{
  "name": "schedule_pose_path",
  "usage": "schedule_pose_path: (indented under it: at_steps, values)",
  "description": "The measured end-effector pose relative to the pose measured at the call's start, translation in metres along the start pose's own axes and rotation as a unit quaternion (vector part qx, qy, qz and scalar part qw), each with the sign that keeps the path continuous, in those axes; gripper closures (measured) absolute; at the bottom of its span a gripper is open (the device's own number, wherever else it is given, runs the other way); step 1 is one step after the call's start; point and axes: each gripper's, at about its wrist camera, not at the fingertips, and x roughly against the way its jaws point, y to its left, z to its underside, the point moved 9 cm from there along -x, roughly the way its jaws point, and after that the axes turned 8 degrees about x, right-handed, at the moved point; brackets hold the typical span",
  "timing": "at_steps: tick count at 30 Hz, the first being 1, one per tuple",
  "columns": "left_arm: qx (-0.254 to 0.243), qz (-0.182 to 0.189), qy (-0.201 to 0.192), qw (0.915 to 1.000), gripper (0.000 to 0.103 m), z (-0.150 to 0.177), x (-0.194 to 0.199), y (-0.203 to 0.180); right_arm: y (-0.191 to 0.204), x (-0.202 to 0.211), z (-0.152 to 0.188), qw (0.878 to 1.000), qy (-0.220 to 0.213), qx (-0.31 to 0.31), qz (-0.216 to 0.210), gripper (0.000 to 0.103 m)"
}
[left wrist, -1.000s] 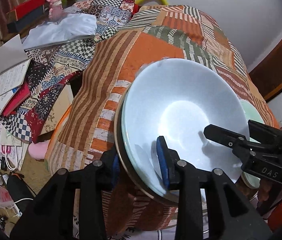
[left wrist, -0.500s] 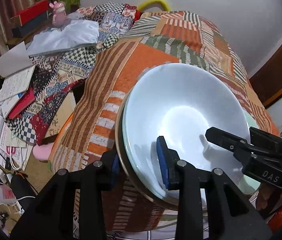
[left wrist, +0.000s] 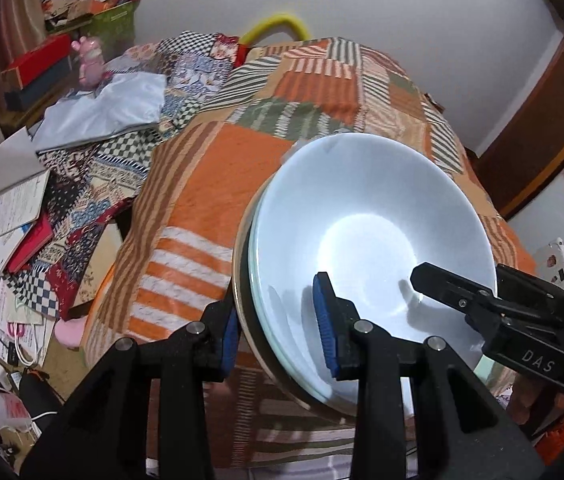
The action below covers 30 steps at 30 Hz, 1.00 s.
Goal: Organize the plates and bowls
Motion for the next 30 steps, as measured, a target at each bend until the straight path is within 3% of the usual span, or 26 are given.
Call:
schedule_pose_path:
  at_steps: [20,30]
  values:
    - [-0.065,0.049,0.035,0.9961,0.07,0.023,-0.026,-0.092,-0.064,0.048,0.036,0.997,-0.013,-0.06,0.056,0.066]
    - [-0.08,0.052,0.059,0.9936,0.07,0.037,-0.042,-0.113,-0.08,0.054,0.055,0.995,-0.006,-0.083,0.062,0.066]
